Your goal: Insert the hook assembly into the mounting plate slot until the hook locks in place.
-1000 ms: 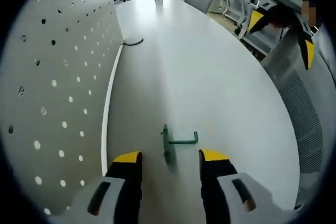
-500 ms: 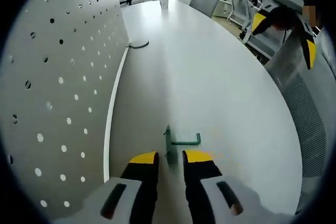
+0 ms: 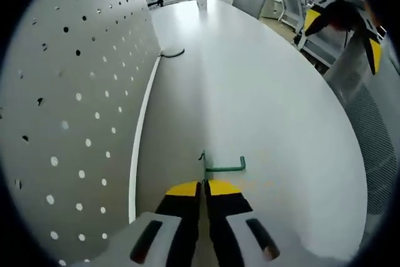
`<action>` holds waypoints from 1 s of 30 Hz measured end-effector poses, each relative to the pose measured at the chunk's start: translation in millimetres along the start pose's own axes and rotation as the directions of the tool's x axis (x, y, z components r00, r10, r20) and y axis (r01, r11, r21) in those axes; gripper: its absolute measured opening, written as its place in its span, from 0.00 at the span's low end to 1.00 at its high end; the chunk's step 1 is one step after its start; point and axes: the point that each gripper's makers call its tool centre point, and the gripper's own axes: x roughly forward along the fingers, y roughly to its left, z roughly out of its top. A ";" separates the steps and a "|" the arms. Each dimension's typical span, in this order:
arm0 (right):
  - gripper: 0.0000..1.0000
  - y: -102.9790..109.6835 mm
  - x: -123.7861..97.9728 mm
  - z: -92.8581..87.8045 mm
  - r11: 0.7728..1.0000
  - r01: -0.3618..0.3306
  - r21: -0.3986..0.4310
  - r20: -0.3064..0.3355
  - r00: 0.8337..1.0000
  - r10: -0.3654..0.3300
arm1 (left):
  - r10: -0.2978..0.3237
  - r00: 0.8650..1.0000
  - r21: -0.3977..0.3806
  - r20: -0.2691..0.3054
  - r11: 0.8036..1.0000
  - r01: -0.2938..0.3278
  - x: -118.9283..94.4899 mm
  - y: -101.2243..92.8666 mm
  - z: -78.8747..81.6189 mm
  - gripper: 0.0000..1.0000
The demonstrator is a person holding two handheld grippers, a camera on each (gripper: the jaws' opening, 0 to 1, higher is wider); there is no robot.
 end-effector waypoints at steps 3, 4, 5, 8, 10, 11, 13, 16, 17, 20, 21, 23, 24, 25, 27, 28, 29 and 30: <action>0.58 -0.1 0.2 -0.3 1.000 -0.001 0.001 -0.001 1.000 0.001 | 0.004 1.000 0.010 0.001 1.000 -0.004 0.4 0.2 -0.4 0.04; 0.58 0.1 0.3 -0.2 1.000 -0.002 0.000 0.000 1.000 0.002 | 0.005 1.000 0.008 0.000 1.000 -0.005 0.4 0.3 -0.4 0.04; 0.58 0.3 0.4 -0.1 1.000 -0.002 0.000 0.000 1.000 0.002 | 0.004 1.000 0.018 -0.001 1.000 -0.004 0.4 -0.3 -0.4 0.04; 0.58 0.3 0.4 0.1 1.000 -0.002 0.001 0.001 1.000 0.002 | 0.004 1.000 0.020 -0.003 1.000 -0.004 0.3 0.3 -0.7 0.04; 0.58 0.0 0.4 0.0 1.000 -0.002 -0.001 0.001 1.000 0.002 | 0.004 1.000 0.024 -0.002 1.000 -0.004 0.2 0.5 -0.8 0.04; 0.58 0.4 0.5 0.3 1.000 -0.003 0.000 0.003 1.000 0.003 | 0.005 1.000 0.021 -0.001 1.000 -0.005 0.4 0.9 -0.8 0.04; 0.58 0.5 0.6 0.0 1.000 -0.002 -0.002 0.000 1.000 0.002 | 0.004 1.000 0.015 0.001 1.000 -0.004 0.3 0.6 -0.8 0.04; 0.58 -0.1 0.6 1.0 1.000 0.000 -0.001 0.005 1.000 0.000 | 0.011 1.000 0.020 0.027 1.000 -0.011 -1.9 -0.9 2.4 0.04; 0.58 -0.3 0.5 1.0 1.000 0.000 0.000 0.005 1.000 0.000 | 0.013 0.999 0.021 0.034 1.000 -0.014 -2.6 -0.8 3.3 0.04; 0.58 -0.2 0.4 1.4 1.000 0.000 -0.001 0.007 1.000 0.000 | 0.021 0.999 0.009 0.050 1.000 -0.022 -5.3 0.1 5.4 0.04; 0.58 0.0 0.4 1.6 1.000 0.000 0.001 0.008 1.000 0.000 | 0.025 0.998 0.010 0.056 1.000 -0.025 -6.5 -0.1 6.3 0.04; 0.58 -0.2 0.4 2.1 1.000 0.001 -0.001 0.010 1.000 -0.001 | 0.022 0.997 0.002 0.069 1.000 -0.023 -8.0 -0.5 8.2 0.04; 0.58 -0.2 0.4 2.0 1.000 0.000 -0.001 0.010 1.000 0.000 | 0.020 0.997 -0.004 0.078 1.000 -0.020 -9.5 -1.5 10.0 0.04; 0.58 0.1 0.5 2.1 1.000 -0.001 0.001 0.010 1.000 0.001 | 0.030 0.996 0.007 0.084 1.000 -0.030 -10.4 -0.6 11.2 0.04; 0.58 0.0 0.4 2.6 1.000 0.000 -0.001 0.011 1.000 0.000 | 0.032 0.995 0.001 0.096 0.999 -0.032 -13.8 -1.5 13.6 0.04; 0.58 0.3 0.3 3.1 1.000 -0.001 0.000 0.013 1.000 0.001 | 0.034 0.994 -0.008 0.101 0.999 -0.033 -15.1 -1.1 14.3 0.04; 0.59 -0.1 0.3 3.2 1.000 -0.001 0.001 0.014 1.000 0.001 | 0.038 0.994 -0.009 0.107 0.999 -0.037 -16.2 -1.0 15.1 0.04; 0.59 -0.4 0.0 3.9 1.000 0.000 0.002 0.017 1.000 0.000 | 0.043 0.992 -0.009 0.118 0.999 -0.043 -18.1 -1.2 16.9 0.03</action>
